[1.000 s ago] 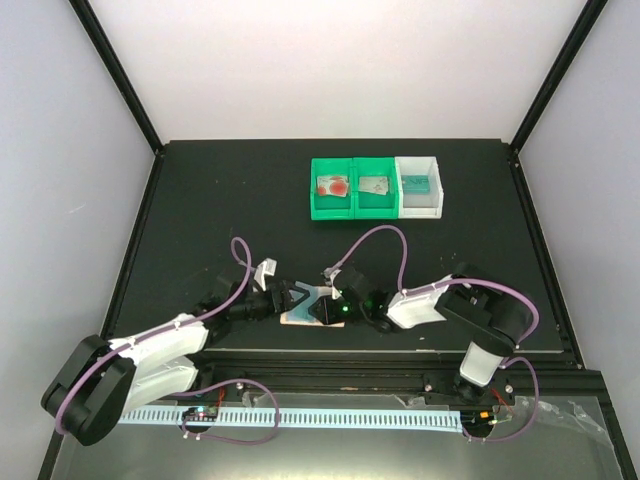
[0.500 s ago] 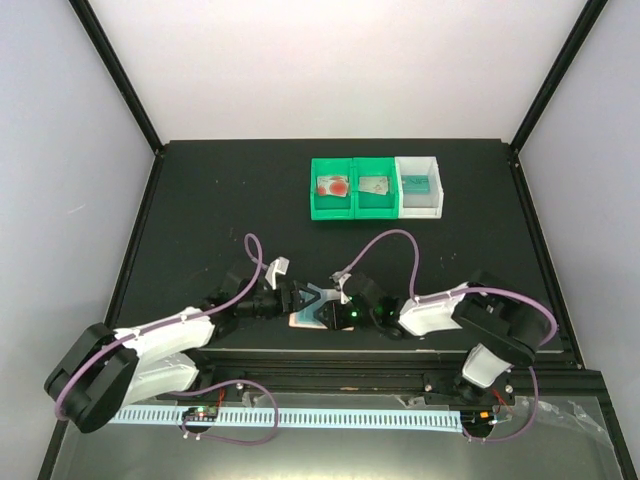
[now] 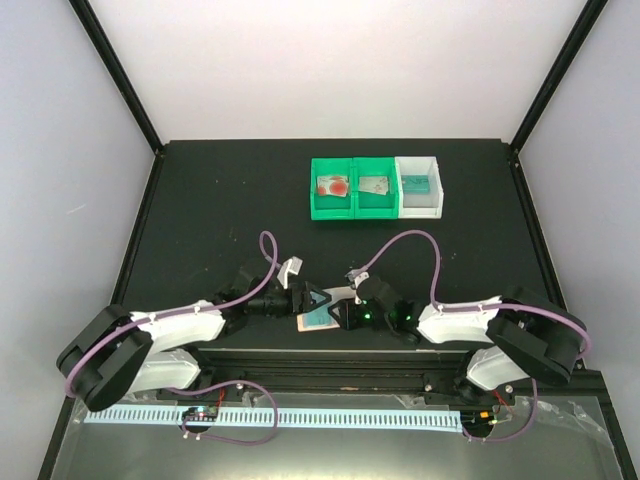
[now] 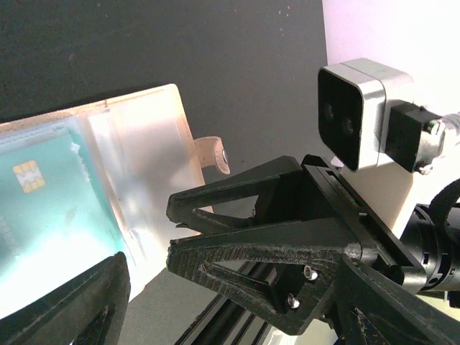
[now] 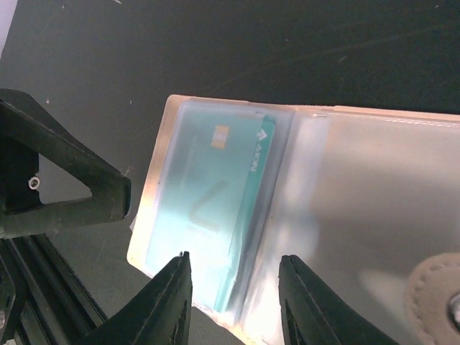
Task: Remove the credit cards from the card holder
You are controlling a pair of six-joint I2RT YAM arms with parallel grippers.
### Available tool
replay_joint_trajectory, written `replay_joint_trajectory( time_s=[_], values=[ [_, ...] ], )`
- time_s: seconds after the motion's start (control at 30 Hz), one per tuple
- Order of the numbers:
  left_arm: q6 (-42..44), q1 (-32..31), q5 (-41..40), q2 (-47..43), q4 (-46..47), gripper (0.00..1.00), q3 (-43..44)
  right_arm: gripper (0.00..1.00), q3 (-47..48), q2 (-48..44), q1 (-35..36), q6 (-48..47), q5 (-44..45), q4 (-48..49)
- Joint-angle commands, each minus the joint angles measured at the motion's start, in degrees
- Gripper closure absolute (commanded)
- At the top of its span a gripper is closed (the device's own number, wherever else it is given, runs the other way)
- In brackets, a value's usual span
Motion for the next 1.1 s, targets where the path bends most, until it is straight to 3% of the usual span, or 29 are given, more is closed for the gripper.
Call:
replay_joint_trajectory(
  time_s=[0.0, 0.2, 0.53, 0.8, 1.07],
  values=[
    [-0.3, -0.4, -1.2, -0.8, 2.4, 0.21, 1.8, 0.66, 1.1, -0.6, -0.3, -2.7, 1.1, -2.6],
    [1.2, 1.1, -4.4, -4.4, -4.5, 0.21, 1.5, 0.76, 2.6, 1.5, -0.3, -2.1, -2.5, -2.7],
    [1.0, 2.6, -2.6, -4.0, -4.0, 0.2, -1.0, 0.82, 5.7, 7.6, -0.3, -2.5, -2.8, -6.9],
    [3.4, 3.0, -3.0, -4.5, -8.6, 0.17, 0.0, 0.99, 5.2, 11.4, -0.3, -2.4, -0.6, -9.3],
    [3.7, 2.9, -2.6, -2.9, -7.5, 0.15, 0.1, 0.99, 4.6, 12.3, -0.3, -2.0, -1.0, -7.9]
  ],
)
